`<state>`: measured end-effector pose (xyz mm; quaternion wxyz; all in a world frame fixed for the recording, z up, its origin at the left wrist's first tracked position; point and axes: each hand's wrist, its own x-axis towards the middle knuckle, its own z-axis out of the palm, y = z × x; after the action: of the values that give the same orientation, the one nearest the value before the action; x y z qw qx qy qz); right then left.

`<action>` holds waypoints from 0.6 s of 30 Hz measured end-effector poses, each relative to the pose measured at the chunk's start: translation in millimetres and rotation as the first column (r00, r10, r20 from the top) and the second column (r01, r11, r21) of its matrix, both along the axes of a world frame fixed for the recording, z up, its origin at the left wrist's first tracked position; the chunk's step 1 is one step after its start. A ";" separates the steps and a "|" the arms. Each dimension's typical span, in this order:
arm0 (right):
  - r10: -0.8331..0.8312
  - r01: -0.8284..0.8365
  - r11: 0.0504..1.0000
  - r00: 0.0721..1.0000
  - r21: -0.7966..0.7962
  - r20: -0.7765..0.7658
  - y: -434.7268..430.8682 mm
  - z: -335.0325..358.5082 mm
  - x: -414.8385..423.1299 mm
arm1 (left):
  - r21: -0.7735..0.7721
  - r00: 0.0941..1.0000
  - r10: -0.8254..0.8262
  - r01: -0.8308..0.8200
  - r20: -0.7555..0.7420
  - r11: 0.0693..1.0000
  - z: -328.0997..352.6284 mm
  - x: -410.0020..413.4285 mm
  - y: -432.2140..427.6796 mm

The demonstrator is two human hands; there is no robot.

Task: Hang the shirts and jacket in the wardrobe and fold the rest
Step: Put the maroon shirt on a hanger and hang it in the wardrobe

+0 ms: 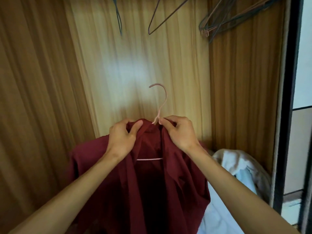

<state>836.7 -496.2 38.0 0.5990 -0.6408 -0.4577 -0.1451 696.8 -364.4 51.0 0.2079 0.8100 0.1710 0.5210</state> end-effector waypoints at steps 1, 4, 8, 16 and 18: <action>-0.006 0.007 1.000 0.999 -0.020 0.045 2.3 3.8 -7.2 | -0.024 1.000 -0.001 0.002 0.026 1.000 0.9 0.6 0.6; 0.148 -0.150 0.980 0.989 -0.130 -0.022 -0.2 15.4 -20.4 | -0.108 0.996 0.012 -0.002 0.094 0.994 6.8 -2.2 7.7; -0.060 0.098 0.983 0.972 -0.157 0.228 -29.6 25.1 1.1 | -0.185 0.986 -0.006 0.037 0.167 0.982 18.8 -14.9 20.6; 0.216 -0.213 0.947 0.976 -0.240 -0.016 -60.3 31.3 32.3 | -0.160 0.964 0.035 0.008 0.263 0.987 57.3 -23.5 44.0; 0.226 -0.239 0.961 0.969 -0.139 -0.101 -54.9 35.9 25.5 | -0.069 0.975 0.049 -0.035 0.218 0.997 68.6 -21.9 40.7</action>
<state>862.1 -551.1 73.9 0.5807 -0.6314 -0.5138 -0.0117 674.8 -323.7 119.5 0.2408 0.7365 0.1809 0.6057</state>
